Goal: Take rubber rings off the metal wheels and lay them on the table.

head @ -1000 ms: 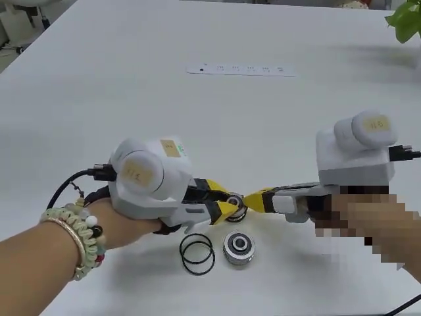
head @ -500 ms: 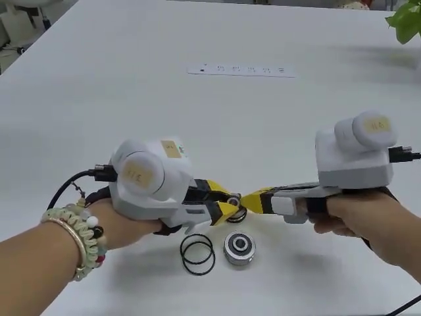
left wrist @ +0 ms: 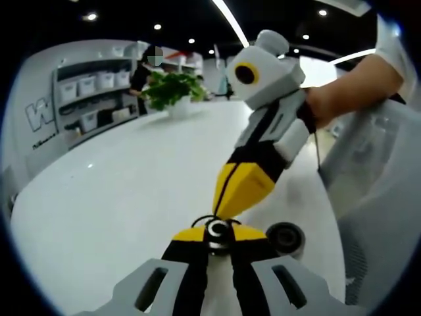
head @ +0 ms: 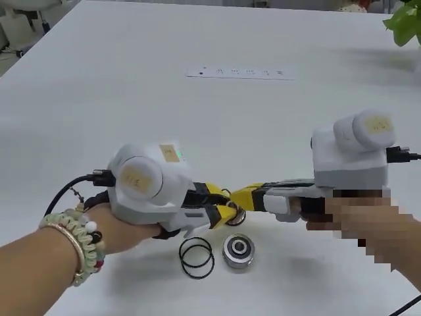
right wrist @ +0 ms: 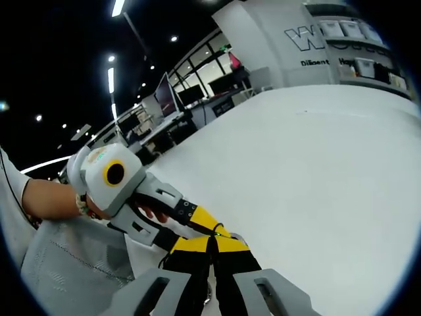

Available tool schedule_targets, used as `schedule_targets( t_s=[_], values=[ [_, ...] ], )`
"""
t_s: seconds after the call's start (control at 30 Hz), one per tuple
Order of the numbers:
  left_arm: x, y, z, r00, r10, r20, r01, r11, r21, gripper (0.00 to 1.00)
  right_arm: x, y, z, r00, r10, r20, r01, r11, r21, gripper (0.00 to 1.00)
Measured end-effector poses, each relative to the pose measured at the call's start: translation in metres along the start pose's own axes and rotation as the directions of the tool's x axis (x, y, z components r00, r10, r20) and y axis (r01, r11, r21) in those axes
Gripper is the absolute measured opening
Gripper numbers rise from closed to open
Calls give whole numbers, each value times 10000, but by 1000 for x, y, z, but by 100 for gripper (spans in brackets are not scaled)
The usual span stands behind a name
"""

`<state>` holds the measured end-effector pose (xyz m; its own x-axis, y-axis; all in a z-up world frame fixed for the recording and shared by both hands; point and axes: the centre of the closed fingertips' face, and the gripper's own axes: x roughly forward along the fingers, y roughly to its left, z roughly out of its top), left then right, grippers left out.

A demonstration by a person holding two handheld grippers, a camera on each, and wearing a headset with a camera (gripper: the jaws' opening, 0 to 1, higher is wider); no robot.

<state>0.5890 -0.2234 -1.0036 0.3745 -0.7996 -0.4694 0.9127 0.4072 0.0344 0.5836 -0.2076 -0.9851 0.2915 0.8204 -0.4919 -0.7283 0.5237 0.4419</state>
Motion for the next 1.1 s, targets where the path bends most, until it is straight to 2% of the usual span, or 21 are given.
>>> schedule_targets(
  t_s=[0.2,0.4,0.47,0.6,0.67,0.7,0.8,0.93,1.03,1.1],
  values=[
    [1,-1,1,9997,123,-203,-122,9999,37,13,-3,-19,-7,9964,-781,-335,777,9969,-122,0],
    [1,0,1,9992,97,-381,-96,10000,25,14,-3,-19,-8,9953,-861,-435,855,9962,-158,0],
    [-1,0,1,9982,73,-602,-79,9999,-111,14,-4,-19,-9,9953,-864,-439,857,9962,-170,0],
    [-6,0,11,9985,1,-540,4,10000,97,14,-6,-19,-5,9951,-919,-371,909,9955,-269,0],
    [-9,-1,17,9983,-94,-575,96,10000,22,20,-8,-17,-2,9953,-943,-241,938,9954,-206,0],
    [-11,-2,21,9988,-189,-442,188,9998,-21,23,-10,-17,-1,9953,-957,-167,954,9953,-183,0],
    [-17,1,27,9990,-202,-387,194,9996,-199,27,-13,-16,3,9952,-981,-13,981,9951,-110,0],
    [-32,1,37,9991,-192,-391,180,9994,-306,32,-15,-16,7,9941,-1074,149,1075,9942,-33,0],
    [-46,1,45,9996,-36,-281,39,10000,73,36,-17,-13,12,9937,-1089,268,1091,9940,-69,0],
    [-56,2,49,9995,47,-306,-47,10000,2,38,-17,-9,15,9941,-1024,350,1028,9946,-108,0]
  ],
)
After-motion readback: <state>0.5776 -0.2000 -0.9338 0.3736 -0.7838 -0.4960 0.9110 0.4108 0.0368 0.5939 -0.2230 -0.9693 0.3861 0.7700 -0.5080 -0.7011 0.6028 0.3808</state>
